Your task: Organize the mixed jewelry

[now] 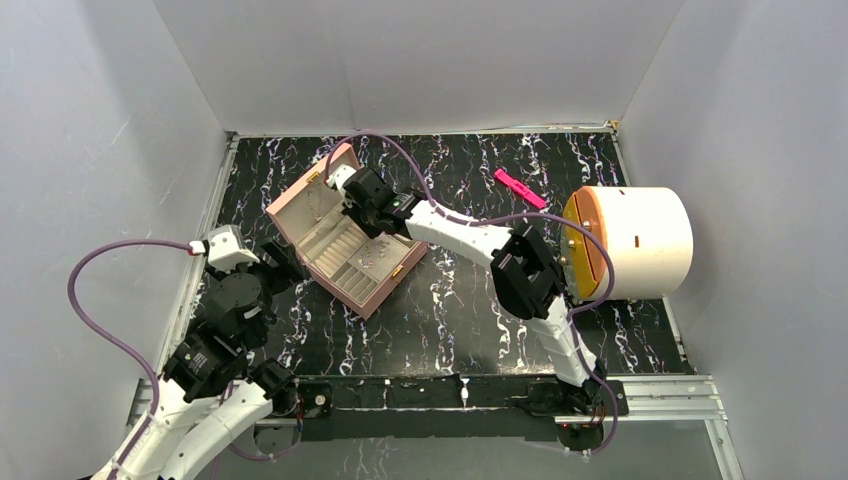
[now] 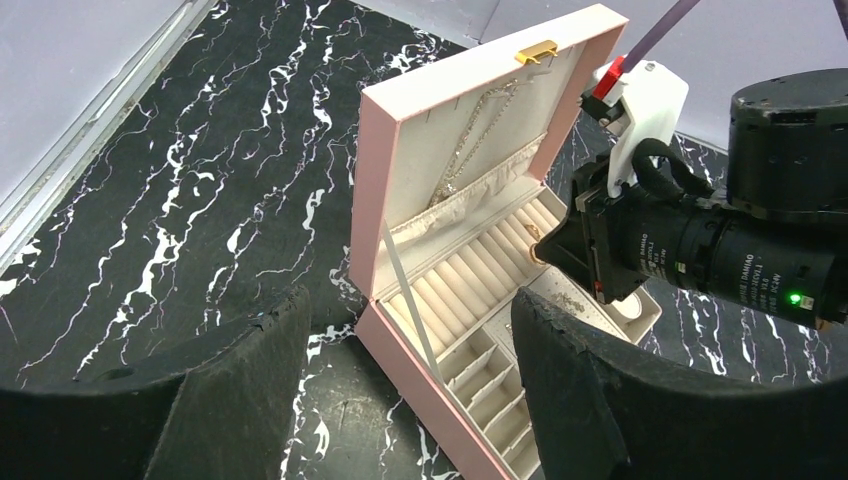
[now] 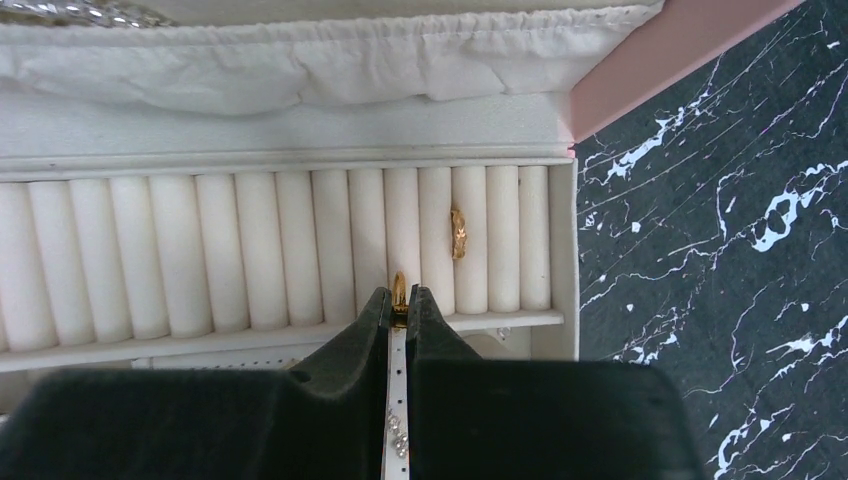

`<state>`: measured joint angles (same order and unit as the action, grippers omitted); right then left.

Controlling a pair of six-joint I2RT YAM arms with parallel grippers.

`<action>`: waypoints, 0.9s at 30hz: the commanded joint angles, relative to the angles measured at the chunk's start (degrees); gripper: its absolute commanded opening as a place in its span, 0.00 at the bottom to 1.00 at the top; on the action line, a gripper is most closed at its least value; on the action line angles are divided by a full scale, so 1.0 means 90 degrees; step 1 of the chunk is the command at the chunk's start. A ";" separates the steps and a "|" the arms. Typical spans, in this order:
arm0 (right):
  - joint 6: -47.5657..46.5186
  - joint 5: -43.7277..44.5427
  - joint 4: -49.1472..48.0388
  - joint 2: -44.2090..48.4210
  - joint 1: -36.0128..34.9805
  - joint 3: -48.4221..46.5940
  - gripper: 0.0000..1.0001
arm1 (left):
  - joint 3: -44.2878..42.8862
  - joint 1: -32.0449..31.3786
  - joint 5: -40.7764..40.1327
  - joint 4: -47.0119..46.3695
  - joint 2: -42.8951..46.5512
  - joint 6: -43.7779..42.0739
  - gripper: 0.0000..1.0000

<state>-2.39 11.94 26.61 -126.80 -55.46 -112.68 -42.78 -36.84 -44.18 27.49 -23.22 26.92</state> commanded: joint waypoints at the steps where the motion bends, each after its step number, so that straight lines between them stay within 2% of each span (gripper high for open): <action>1: -0.0259 0.0193 -0.0491 -0.0094 0.0081 -0.0228 0.05 | -0.0012 0.0021 -0.0222 -0.0030 -0.0118 -0.0060 0.71; 10: -0.0546 -0.0220 -0.1131 -0.0001 0.0153 0.0146 0.05 | -0.0022 0.0021 -0.0214 -0.0030 -0.0242 -0.0073 0.71; 20: -0.0876 -0.1089 -0.0966 0.0016 0.0188 0.0180 0.05 | -0.0022 0.0021 -0.0208 -0.0022 -0.0301 -0.0100 0.71; 27: -0.0895 -0.1069 -0.0974 -0.0027 0.0187 0.0191 0.05 | -0.0031 0.0021 -0.0180 -0.0023 -0.0350 -0.0110 0.71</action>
<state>-9.32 3.36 19.53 -127.90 -53.84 -110.78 -42.78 -36.84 -44.18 27.49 -25.82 26.35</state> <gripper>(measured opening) 0.119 0.712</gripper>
